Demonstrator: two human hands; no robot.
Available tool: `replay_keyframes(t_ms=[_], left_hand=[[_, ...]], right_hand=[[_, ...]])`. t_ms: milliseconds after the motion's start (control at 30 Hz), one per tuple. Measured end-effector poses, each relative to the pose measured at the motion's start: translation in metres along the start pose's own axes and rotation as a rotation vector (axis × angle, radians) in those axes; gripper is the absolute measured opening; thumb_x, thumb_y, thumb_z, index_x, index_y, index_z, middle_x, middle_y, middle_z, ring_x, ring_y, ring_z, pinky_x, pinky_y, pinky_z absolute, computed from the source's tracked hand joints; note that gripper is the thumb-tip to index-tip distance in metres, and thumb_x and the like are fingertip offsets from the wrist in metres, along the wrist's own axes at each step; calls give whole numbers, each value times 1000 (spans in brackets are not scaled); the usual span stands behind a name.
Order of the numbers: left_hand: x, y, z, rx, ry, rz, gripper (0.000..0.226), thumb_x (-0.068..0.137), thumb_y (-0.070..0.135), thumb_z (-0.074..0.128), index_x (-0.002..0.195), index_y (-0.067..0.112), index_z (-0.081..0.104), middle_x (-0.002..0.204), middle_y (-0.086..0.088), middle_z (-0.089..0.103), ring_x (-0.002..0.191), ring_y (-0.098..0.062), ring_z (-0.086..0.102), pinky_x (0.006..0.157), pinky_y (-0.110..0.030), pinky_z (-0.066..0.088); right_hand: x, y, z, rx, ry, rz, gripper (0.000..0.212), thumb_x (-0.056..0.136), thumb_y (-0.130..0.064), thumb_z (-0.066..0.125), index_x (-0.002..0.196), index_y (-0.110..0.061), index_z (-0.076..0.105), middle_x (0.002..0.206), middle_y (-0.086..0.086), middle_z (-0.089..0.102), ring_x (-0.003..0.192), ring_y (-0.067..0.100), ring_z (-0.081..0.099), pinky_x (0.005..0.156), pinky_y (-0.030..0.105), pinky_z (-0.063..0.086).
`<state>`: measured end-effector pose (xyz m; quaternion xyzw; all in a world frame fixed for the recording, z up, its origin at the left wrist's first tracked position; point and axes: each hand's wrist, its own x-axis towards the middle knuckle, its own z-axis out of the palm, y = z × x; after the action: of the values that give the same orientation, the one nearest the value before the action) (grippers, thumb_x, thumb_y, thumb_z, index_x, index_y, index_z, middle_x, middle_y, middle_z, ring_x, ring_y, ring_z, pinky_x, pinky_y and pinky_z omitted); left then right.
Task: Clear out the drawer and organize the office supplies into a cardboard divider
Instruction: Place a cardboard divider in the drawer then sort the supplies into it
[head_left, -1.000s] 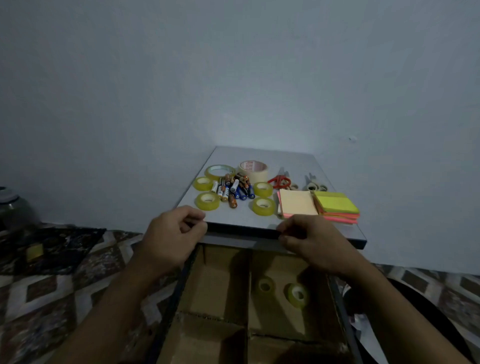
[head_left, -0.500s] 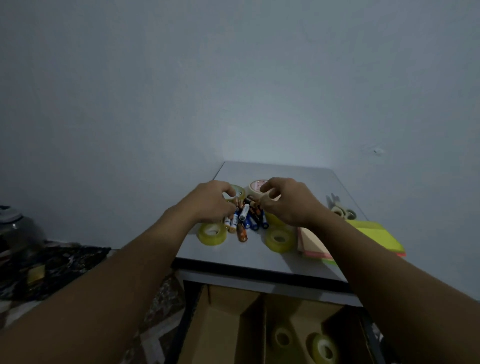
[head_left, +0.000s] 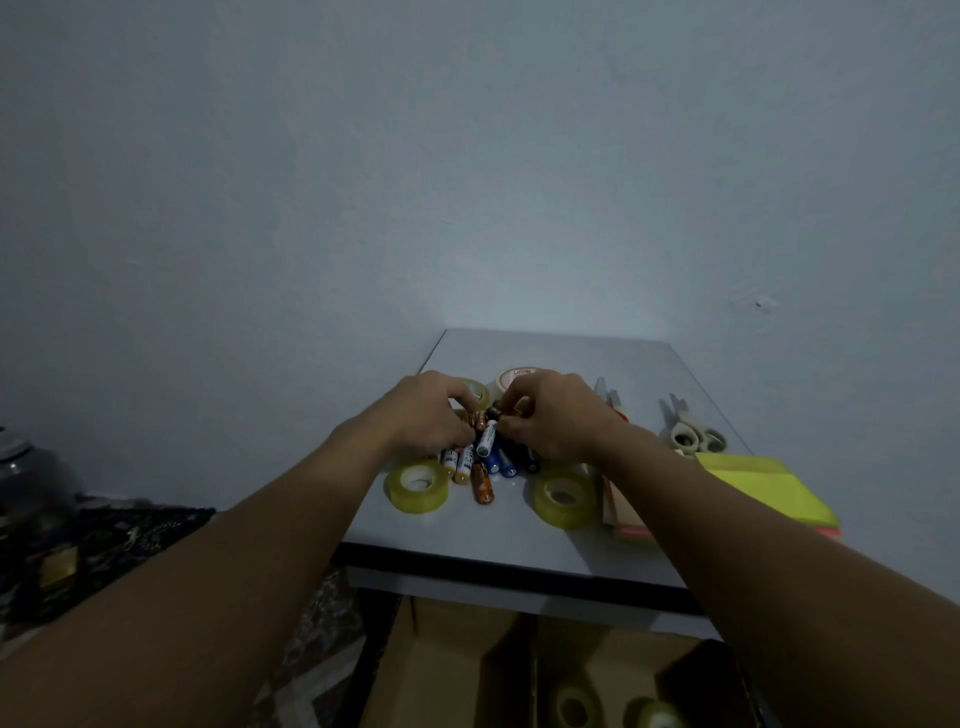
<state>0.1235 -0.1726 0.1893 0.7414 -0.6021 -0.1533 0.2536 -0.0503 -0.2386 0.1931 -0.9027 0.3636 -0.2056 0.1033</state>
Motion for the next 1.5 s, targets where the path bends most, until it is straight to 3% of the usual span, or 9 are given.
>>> replay_keyframes(t_ms=[167, 367, 433, 633, 900, 1067, 1233, 1400, 1500], left_hand=[[3, 1, 3, 10, 37, 7, 31, 78, 18, 79, 106, 28, 72, 95, 0, 71, 74, -7, 66, 54, -15, 44], [8, 4, 1, 54, 37, 20, 38, 79, 19, 80, 116, 25, 73, 116, -5, 68, 82, -12, 62, 60, -17, 44], [9, 4, 0, 74, 33, 29, 40, 78, 20, 81, 117, 25, 73, 119, -4, 69, 90, -15, 64, 69, -19, 46], [10, 6, -2, 114, 5, 59, 37, 77, 18, 80, 113, 25, 76, 106, 1, 73, 91, -14, 66, 79, -27, 55], [13, 5, -5, 94, -19, 79, 38, 74, 19, 84, 111, 23, 75, 104, 5, 72, 91, -9, 66, 74, -20, 49], [16, 8, -6, 127, -27, 79, 35, 73, 22, 85, 106, 26, 75, 103, 8, 71, 89, -9, 65, 78, -28, 55], [17, 8, -11, 151, -41, 85, 35, 70, 29, 88, 101, 31, 73, 99, 12, 70, 86, -3, 63, 65, -21, 45], [16, 12, -15, 139, -71, 97, 31, 71, 23, 88, 96, 30, 71, 97, 11, 68, 86, -5, 63, 66, -20, 47], [13, 13, -15, 23, -91, 98, 35, 72, 16, 86, 103, 25, 73, 101, 7, 69, 87, -7, 65, 65, -19, 47]], right_hand=[[1, -4, 5, -39, 57, -6, 20, 87, -23, 65, 102, -12, 70, 98, 5, 67, 85, 17, 58, 72, 24, 46], [2, -13, 7, -110, 67, -8, 18, 87, -21, 65, 98, -9, 69, 91, 7, 67, 85, 22, 62, 82, 32, 50], [3, -13, 7, -124, 71, 4, 16, 86, -22, 67, 96, -9, 68, 88, 7, 67, 83, 23, 62, 82, 34, 52], [4, -11, 6, -83, 109, 34, 9, 82, -13, 69, 86, -7, 66, 81, 9, 65, 75, 23, 61, 71, 38, 58], [5, -7, 5, 58, 133, 103, 11, 80, -12, 75, 88, -6, 70, 87, 8, 68, 78, 19, 64, 65, 26, 56], [4, -6, 4, 111, 154, 127, 12, 80, -14, 75, 88, -7, 70, 87, 5, 67, 76, 15, 61, 54, 13, 44], [3, -4, -1, 152, 166, 149, 8, 80, -15, 74, 83, -14, 67, 79, -3, 61, 63, 3, 51, 48, 9, 32], [1, 0, -3, 157, 189, 186, 8, 80, -14, 73, 87, -12, 70, 83, -2, 61, 76, 10, 55, 50, 10, 32], [-2, 2, -4, 171, 194, 208, 11, 79, -15, 73, 89, -10, 72, 88, 0, 64, 81, 12, 55, 50, 11, 35]])
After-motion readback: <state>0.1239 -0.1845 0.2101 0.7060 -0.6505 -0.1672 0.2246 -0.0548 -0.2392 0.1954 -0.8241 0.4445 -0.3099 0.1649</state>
